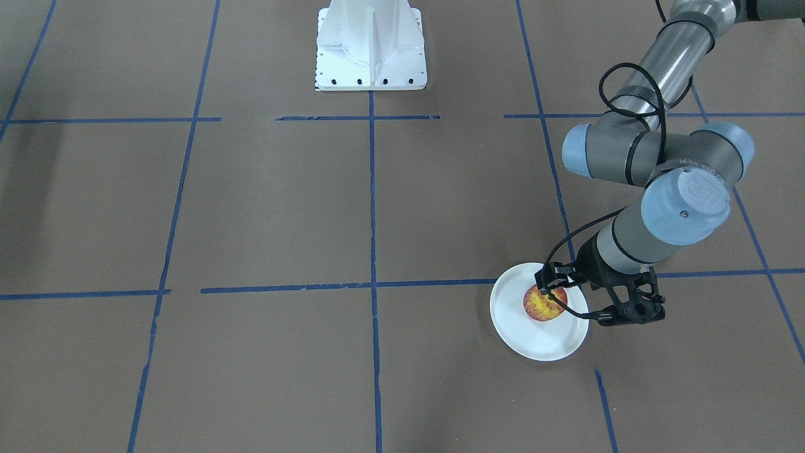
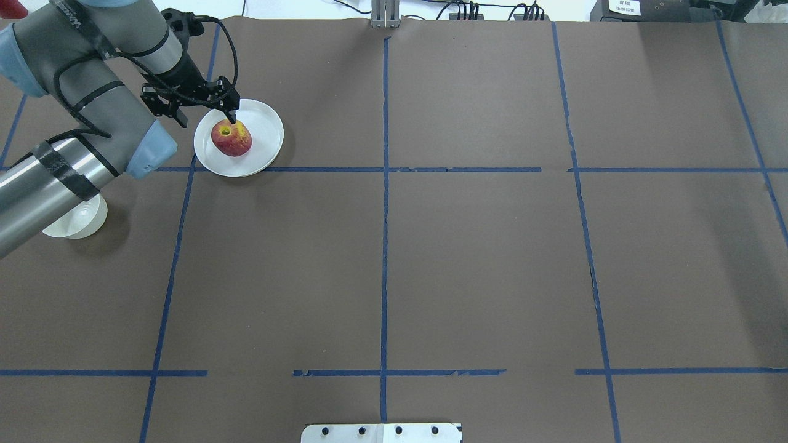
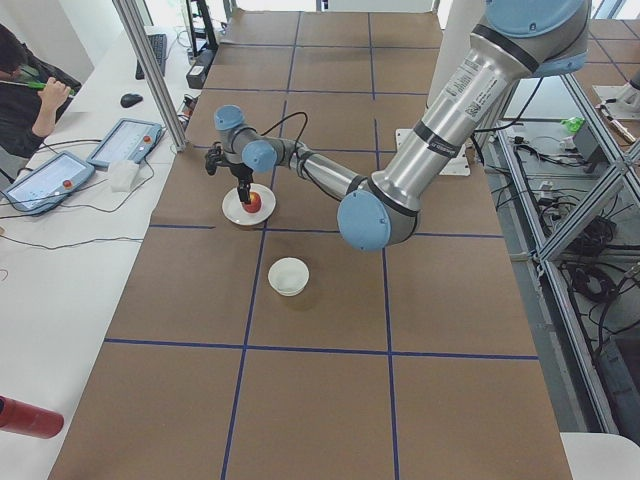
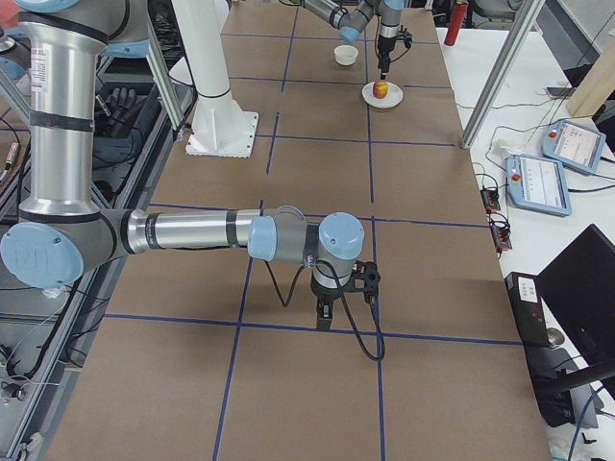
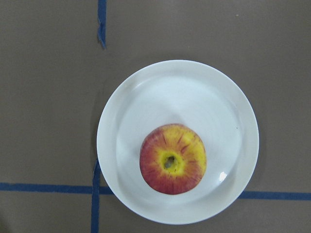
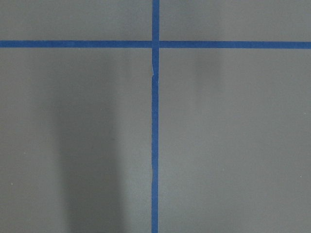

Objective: Move apple from plate to bowl
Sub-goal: 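Move the left gripper over the red-yellow apple on the white plate, then lower the left gripper around the apple and close it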

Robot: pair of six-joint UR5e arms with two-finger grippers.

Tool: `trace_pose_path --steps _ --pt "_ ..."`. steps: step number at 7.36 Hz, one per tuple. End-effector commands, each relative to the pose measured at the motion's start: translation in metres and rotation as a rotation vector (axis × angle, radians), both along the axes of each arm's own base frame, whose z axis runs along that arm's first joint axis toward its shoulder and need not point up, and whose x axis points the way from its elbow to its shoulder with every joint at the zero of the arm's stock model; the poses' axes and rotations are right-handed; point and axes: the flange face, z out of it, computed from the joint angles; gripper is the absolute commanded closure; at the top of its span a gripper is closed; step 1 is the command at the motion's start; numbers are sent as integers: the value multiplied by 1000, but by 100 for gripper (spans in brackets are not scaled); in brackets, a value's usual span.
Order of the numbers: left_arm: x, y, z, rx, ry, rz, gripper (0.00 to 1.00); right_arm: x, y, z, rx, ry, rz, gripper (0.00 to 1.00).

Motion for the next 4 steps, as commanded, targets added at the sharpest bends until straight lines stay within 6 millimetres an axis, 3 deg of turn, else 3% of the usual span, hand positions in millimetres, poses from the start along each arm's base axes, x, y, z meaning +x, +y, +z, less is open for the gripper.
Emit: trace_pose_path --steps 1,4 --pt "13 2 11 -1 4 7 0 0 0 0 0 0 0 0" --pt "26 2 8 3 15 10 0 0 0 0 0 0 0 0"
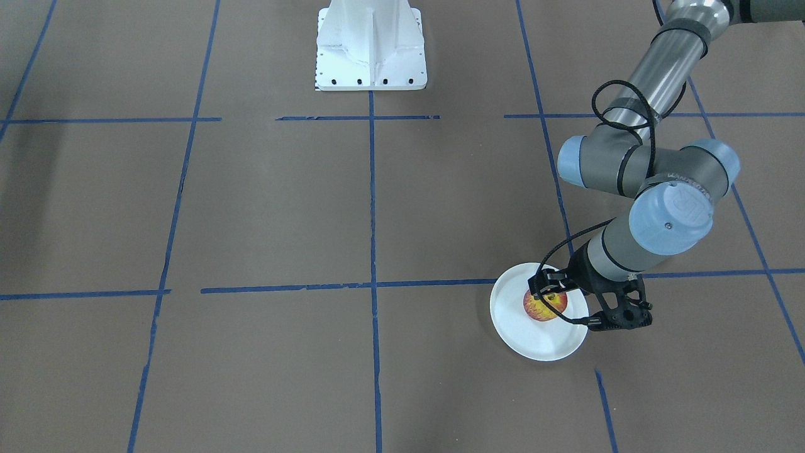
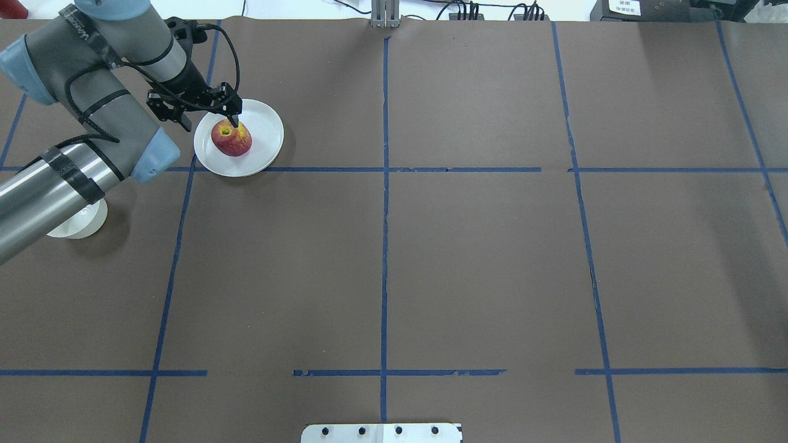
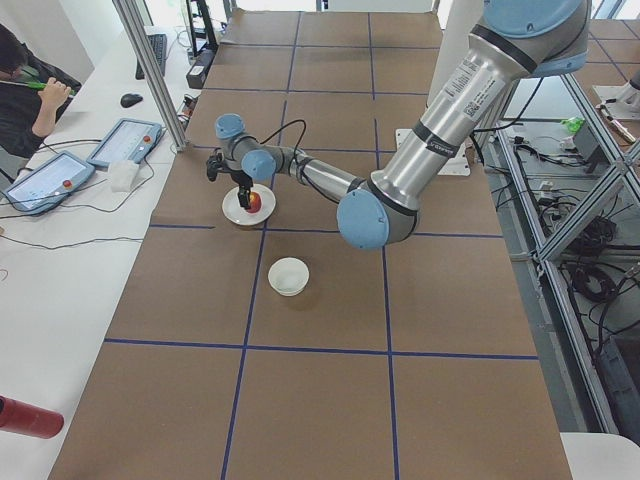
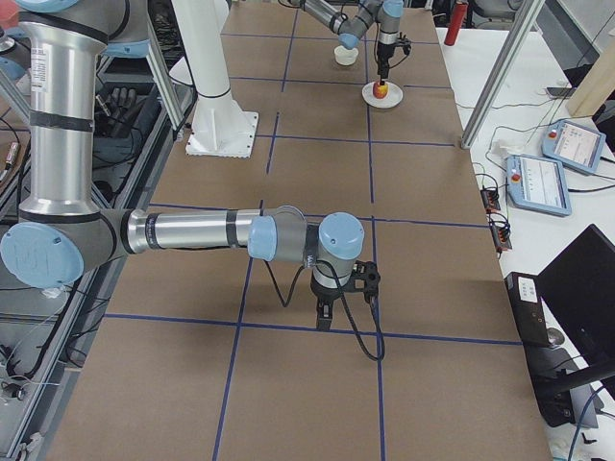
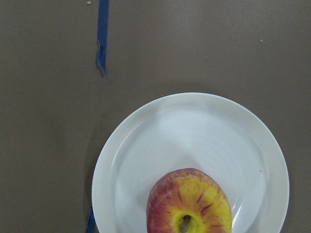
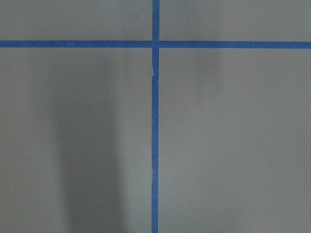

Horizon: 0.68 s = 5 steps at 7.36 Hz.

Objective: Move apple from plate to bowl
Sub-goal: 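Lower the left gripper around the apple and close it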

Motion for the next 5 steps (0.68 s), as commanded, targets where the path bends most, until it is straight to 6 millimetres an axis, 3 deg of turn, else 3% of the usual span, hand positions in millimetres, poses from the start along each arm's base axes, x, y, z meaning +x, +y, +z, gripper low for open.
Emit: trace_pose_path --steps 1,5 --pt "11 -1 -1 -1 3 6 0 0 0 0 0 0 0 0" --pt "25 -5 19 8 27 0 0 0 0 0 0 0 0 0"
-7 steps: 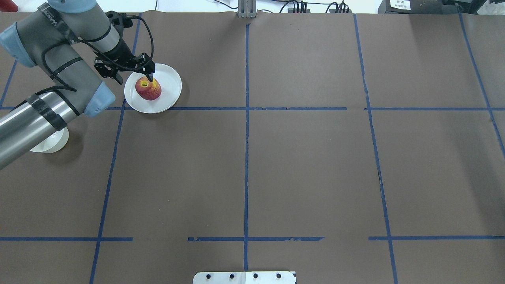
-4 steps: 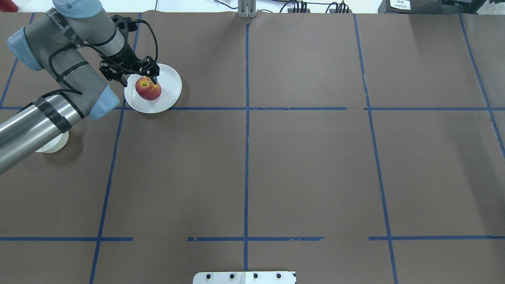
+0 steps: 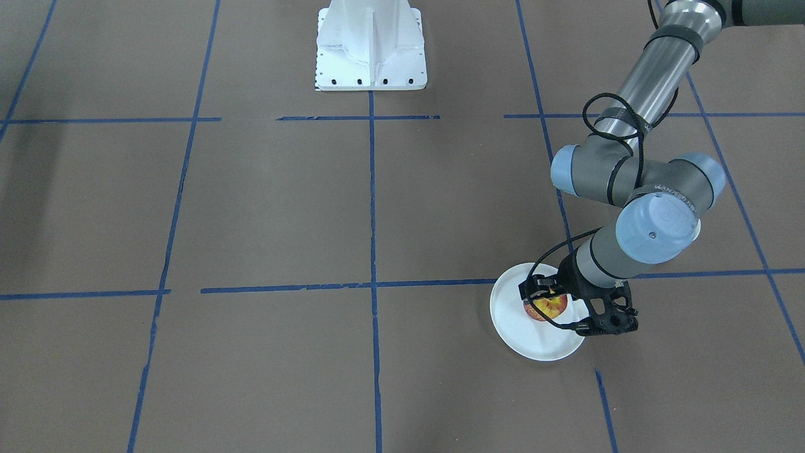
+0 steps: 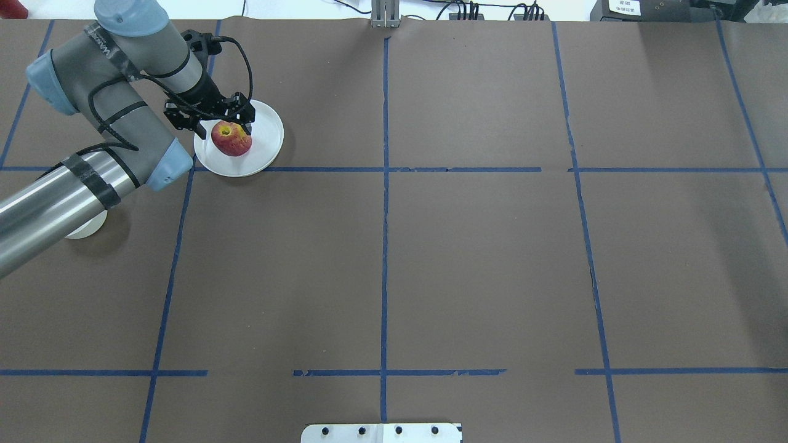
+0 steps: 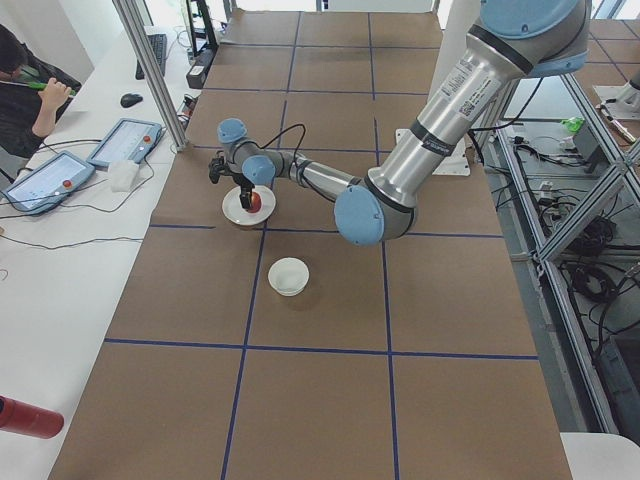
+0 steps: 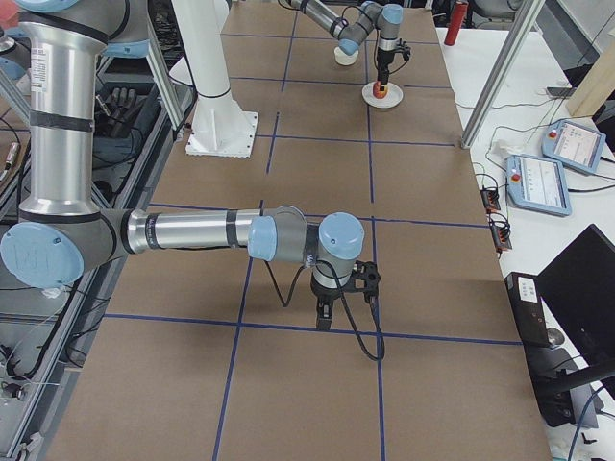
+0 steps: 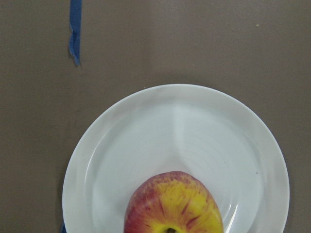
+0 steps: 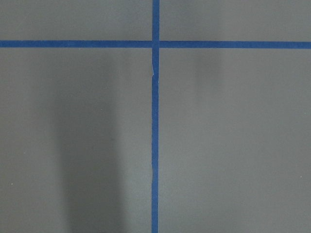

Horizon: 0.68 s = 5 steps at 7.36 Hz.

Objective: Move apple from plate to bowl
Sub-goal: 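Lower the left gripper around the apple and close it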

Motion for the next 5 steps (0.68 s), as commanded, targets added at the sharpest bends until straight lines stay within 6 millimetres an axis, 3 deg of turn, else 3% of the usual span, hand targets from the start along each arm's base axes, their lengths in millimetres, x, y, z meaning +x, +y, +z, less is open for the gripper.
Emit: trace_pose_path --steps 1,3,4,5 --pt "13 3 9 18 -5 0 0 0 0 0 0 0 0 0" --pt "20 6 9 31 -13 -1 0 1 0 0 0 0 2 0" --pt "20 7 11 29 -14 0 20 0 0 0 0 0 0 0" --pt "18 6 11 38 -13 6 53 0 0 0 0 0 0 0"
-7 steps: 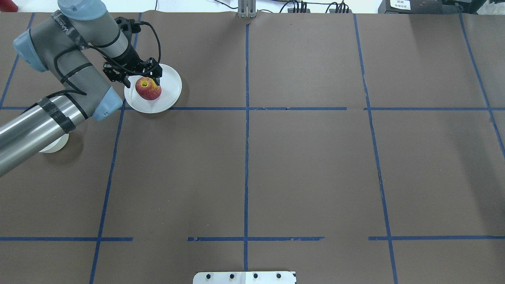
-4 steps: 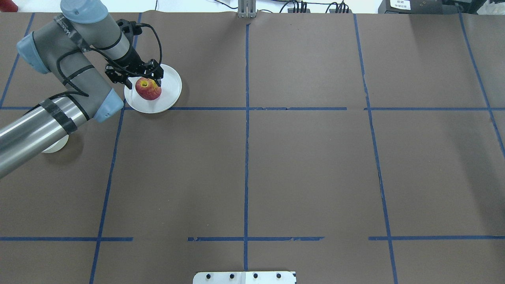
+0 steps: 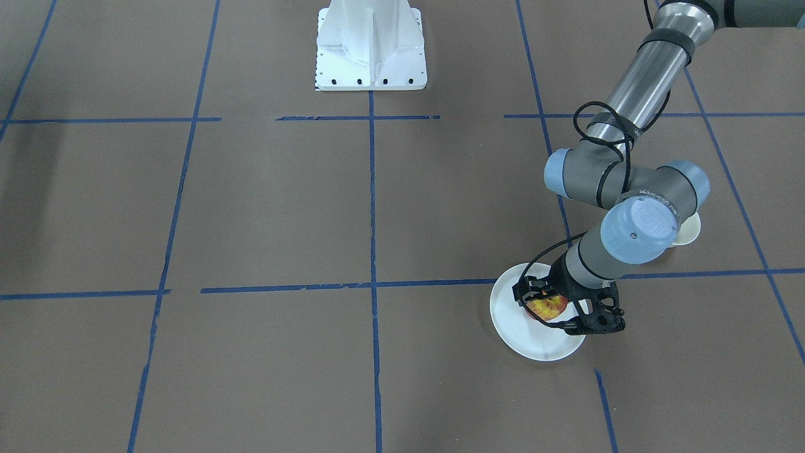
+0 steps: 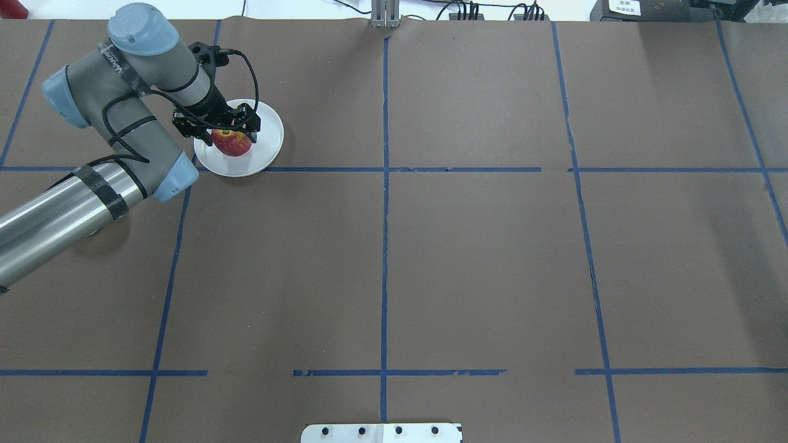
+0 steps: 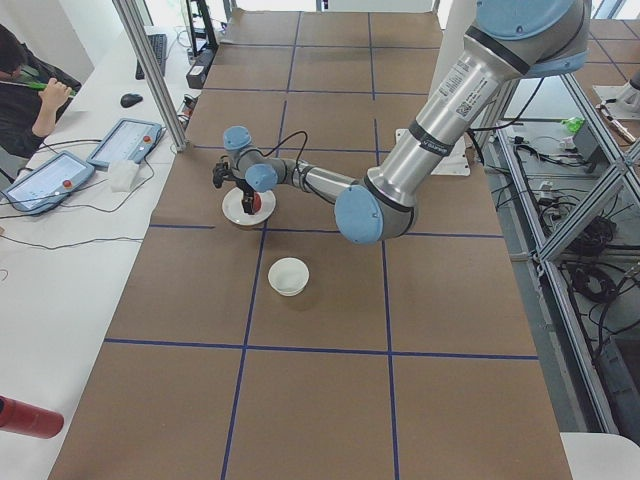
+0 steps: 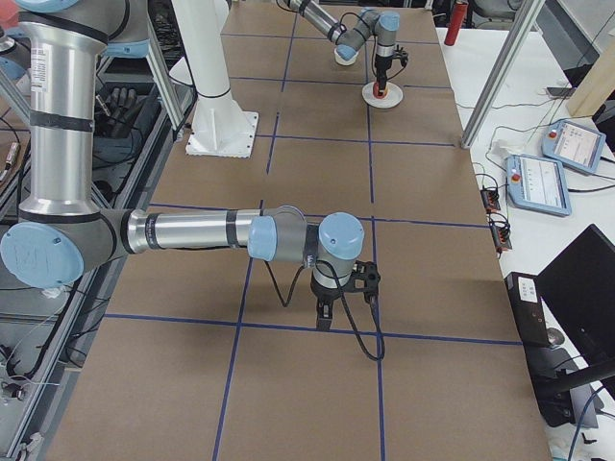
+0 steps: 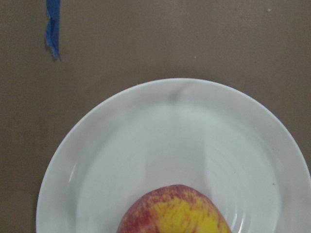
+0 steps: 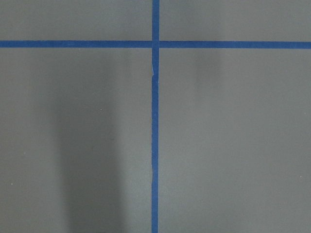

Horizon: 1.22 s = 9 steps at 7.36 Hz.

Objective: Move apple from plate to bowl
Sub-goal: 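Lower the left gripper around the apple and close it, then lift the apple with the left gripper and carry it toward the white bowl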

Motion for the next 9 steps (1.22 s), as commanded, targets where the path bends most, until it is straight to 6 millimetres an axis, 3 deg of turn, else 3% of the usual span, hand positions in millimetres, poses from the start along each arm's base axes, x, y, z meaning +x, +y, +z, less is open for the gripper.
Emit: trace_pose_path --steps 1,2,4,5,6,7,8,9 --pt "-16 -8 -1 22 12 -16 79 0 -1 -1 1 0 0 0" --pt "-55 -22 -13 32 36 -56 90 0 0 0 0 0 0 0" --pt "-112 21 -5 46 84 -62 95 0 0 0 0 0 0 0" --pt "-133 38 -16 41 76 -77 98 1 0 0 0 0 1 0" --pt "-153 71 -4 41 59 -87 98 0 -1 -1 1 0 0 0" --pt "-181 111 28 65 -5 -132 99 0 0 0 0 0 0 0" --pt "-197 138 48 67 -38 -138 99 0 0 0 -1 0 1 0" --pt "-205 153 70 61 -62 -143 99 0 0 0 0 0 0 0"
